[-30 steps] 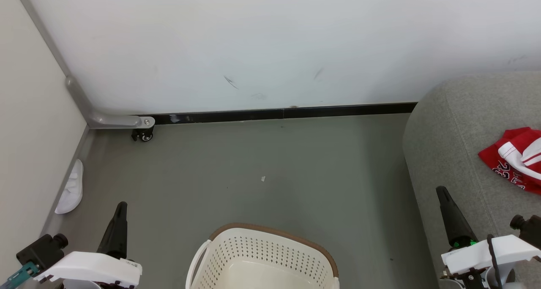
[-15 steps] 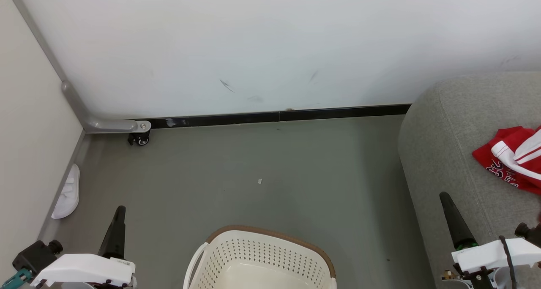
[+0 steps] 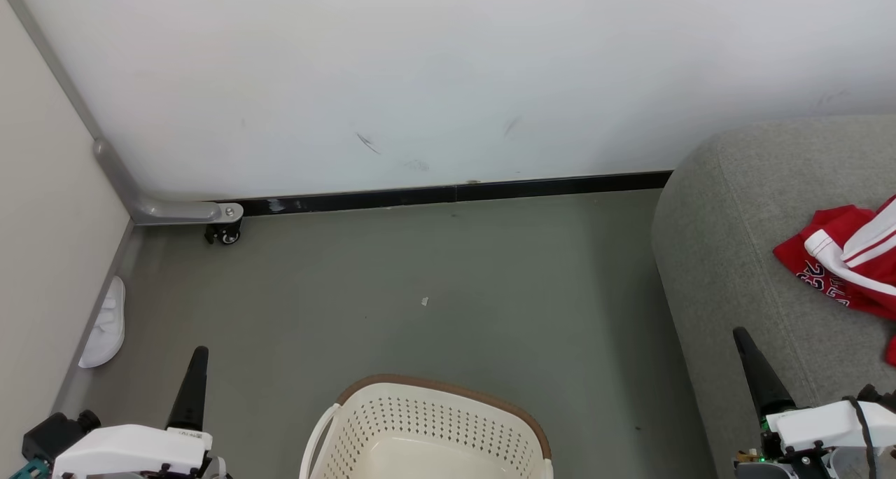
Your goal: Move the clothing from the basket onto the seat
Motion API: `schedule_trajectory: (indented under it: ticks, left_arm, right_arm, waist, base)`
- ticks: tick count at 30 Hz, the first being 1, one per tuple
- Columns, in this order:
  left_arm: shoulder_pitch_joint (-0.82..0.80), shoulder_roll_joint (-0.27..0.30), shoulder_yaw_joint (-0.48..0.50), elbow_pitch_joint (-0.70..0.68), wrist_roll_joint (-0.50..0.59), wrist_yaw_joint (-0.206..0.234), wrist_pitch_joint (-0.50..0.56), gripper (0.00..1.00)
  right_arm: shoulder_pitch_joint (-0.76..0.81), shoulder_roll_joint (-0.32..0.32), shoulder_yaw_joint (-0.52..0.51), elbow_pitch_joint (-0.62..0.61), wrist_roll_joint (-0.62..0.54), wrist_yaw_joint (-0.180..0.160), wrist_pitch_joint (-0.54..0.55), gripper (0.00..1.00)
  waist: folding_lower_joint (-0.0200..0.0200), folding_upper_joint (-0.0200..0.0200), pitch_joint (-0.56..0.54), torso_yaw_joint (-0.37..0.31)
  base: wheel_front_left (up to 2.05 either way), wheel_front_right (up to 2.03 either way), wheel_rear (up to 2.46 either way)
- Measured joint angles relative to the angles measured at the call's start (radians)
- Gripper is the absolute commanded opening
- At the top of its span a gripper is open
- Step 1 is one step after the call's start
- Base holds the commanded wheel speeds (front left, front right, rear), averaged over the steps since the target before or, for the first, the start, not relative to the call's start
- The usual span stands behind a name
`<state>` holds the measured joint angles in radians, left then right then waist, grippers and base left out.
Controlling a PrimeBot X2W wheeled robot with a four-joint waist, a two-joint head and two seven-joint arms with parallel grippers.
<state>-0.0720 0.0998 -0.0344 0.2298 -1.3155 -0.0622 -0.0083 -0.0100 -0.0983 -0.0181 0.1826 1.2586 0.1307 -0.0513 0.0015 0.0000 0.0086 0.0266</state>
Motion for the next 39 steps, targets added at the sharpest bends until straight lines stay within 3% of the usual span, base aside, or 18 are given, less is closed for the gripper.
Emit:
schedule_trajectory:
  ticks: [27, 39]
  left_arm:
    - [0.000, -0.045, 0.088, 0.041, -0.295, -0.055, 0.095, 0.00]
    - [0.000, -0.054, 0.090, 0.044, -0.309, -0.056, 0.096, 0.00]
  right_arm:
    - [-0.031, 0.001, -0.028, 0.070, 0.402, 0.000, 0.084, 0.00]
    - [-0.041, 0.001, -0.030, 0.077, 0.414, 0.000, 0.087, 0.00]
  waist:
    - [-0.0009, 0.0000, -0.006, -0.026]
    - [-0.0010, 0.0000, -0.006, -0.027]
  base:
    - [0.00, 0.00, 0.00]
    - [0.00, 0.00, 0.00]
